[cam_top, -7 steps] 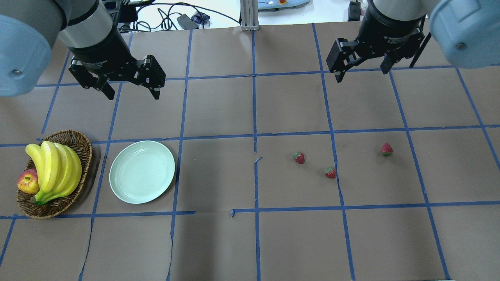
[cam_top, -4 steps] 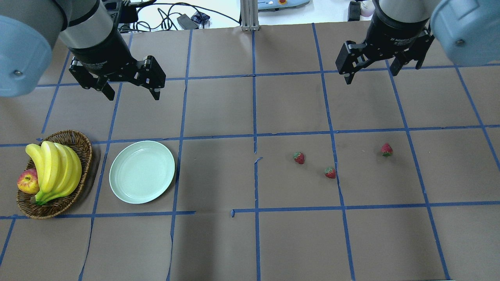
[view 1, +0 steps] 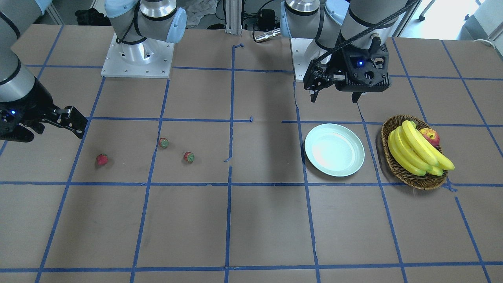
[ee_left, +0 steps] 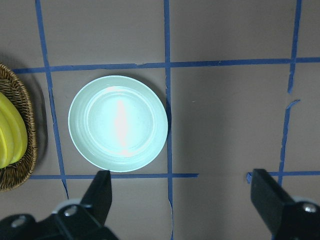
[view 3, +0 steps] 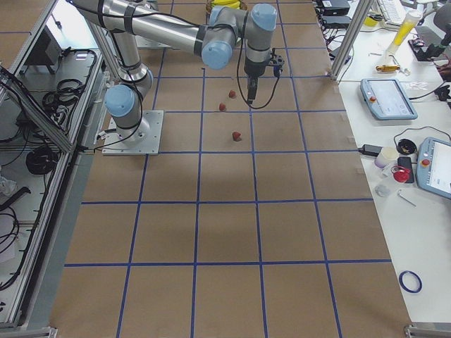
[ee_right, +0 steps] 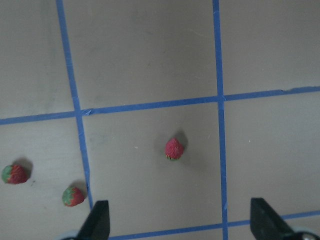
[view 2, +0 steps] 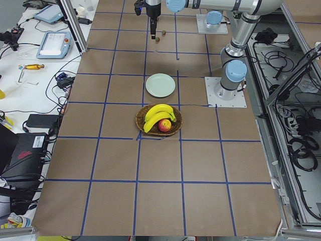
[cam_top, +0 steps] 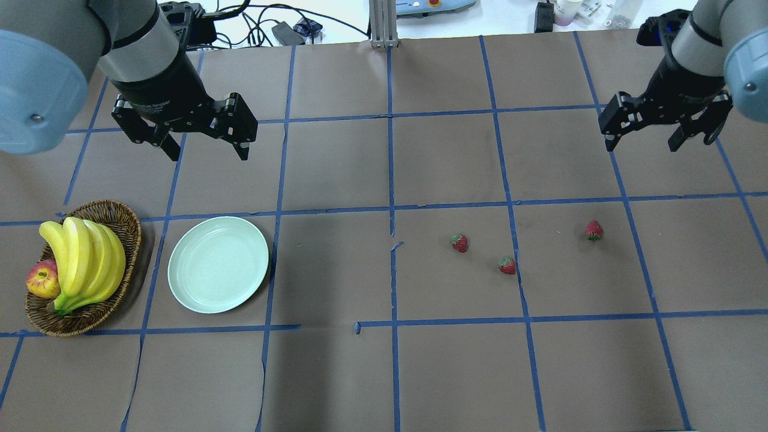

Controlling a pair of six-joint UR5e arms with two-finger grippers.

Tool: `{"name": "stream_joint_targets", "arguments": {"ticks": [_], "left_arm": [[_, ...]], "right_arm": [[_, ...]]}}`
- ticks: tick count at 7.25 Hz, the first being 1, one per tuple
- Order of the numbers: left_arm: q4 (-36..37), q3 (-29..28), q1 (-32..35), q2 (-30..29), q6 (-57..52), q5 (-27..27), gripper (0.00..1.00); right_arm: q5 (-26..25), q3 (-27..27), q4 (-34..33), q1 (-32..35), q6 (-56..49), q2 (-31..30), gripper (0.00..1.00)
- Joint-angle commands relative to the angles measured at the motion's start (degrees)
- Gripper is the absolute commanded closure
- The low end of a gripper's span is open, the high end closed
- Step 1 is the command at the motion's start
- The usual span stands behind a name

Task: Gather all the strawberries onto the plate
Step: 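Move the right gripper down toward the strawberry nearest it, then lower the right gripper over the strawberry and close on it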

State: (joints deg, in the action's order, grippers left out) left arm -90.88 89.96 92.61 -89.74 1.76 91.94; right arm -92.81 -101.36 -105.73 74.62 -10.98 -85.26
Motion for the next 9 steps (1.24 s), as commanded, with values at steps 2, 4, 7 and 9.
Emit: {"name": "stream_joint_targets", "arguments": {"ticks": [2,4,7,9], "left_arm": [[0.0,0.3,0.0,0.0,0.1,-0.1,0.00],[0.0,0.4,0.0,0.0,0.0,-0.1,0.00],[0.1,0.5,0.0,0.0,0.1,-0.1,0.00],[0.0,0.5,0.0,-0.1,0.1,-0.2,0.00]], "right_arm": [[4.8,-18.9,-27.5,-1.1,-2.4,4.9,0.00],[4.7,-19.8,-27.9,-1.8,-3.9,7.8,0.00],[4.8,-22.8,-28.3,-5.4,-4.3,7.9,0.02],[4.2,-22.8,-28.4,-5.5,-4.3,7.9,0.35]]}}
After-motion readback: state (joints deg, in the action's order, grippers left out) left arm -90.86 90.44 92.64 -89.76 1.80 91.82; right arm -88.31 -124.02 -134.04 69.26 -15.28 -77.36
